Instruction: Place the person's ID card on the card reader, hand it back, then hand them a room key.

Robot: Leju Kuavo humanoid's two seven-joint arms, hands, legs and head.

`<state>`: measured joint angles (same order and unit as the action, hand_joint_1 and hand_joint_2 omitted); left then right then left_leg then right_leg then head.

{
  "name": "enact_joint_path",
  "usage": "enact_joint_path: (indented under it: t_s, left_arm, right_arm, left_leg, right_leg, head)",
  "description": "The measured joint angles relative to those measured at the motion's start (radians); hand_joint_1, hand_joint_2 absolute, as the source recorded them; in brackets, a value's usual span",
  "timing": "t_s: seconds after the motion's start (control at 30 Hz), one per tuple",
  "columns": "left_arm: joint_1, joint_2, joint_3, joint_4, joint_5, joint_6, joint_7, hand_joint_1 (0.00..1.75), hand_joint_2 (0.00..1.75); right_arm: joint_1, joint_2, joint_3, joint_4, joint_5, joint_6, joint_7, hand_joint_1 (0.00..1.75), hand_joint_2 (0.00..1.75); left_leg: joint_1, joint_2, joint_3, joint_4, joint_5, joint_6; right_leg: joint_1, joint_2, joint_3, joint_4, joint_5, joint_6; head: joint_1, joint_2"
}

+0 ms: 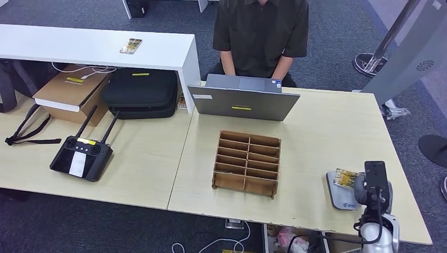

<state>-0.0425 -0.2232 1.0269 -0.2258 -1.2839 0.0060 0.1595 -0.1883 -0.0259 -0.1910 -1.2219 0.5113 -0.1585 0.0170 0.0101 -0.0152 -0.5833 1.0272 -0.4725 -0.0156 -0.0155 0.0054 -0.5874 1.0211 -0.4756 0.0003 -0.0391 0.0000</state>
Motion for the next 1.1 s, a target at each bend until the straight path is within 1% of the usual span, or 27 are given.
enact_joint_path:
  t_s: [0.23, 0.57, 0.83, 1.1]
  left_arm:
    - [0.0, 0.0, 0.002, 0.0, 0.009, 0.0, -0.002, 0.0, 0.0]
    - [0.001, 0.0, 0.016, 0.0, 0.033, -0.008, -0.014, 0.0, 0.0]
    - [0.003, 0.004, 0.026, 0.0, 0.034, -0.017, -0.021, 0.0, 0.0]
    - [0.004, 0.007, 0.027, 0.0, 0.027, -0.018, -0.029, 0.0, 0.0]
  right_arm:
    - [-0.032, 0.002, 0.03, 0.07, -0.006, 0.004, -0.012, 1.75, 1.75]
    - [-0.034, 0.002, 0.065, 0.079, -0.008, 0.019, -0.013, 1.75, 1.75]
    - [0.036, 0.002, 0.101, -0.009, 0.008, 0.037, -0.011, 1.75, 1.75]
    - [0.083, -0.001, 0.096, -0.146, 0.07, -0.022, -0.014, 1.75, 1.75]
  left_leg:
    - [0.0, 0.0, 0.0, 0.0, 0.0, 0.0]
    - [0.0, 0.0, 0.001, 0.0, 0.0, 0.0]
    - [0.0, 0.0, 0.0, 0.0, 0.0, 0.0]
    - [0.0, 0.0, 0.0, 0.0, 0.0, 0.0]
  right_leg:
    - [0.0, 0.0, 0.0, 0.0, 0.0, 0.0]
    - [0.0, 0.0, 0.0, 0.0, 0.0, 0.0]
    - [0.0, 0.0, 0.0, 0.0, 0.0, 0.0]
    - [0.0, 0.0, 0.0, 0.0, 0.0, 0.0]
  head:
    - [0.0, 0.0]
    - [0.0, 0.0]
    - [0.0, 0.0]
    - [0.0, 0.0]
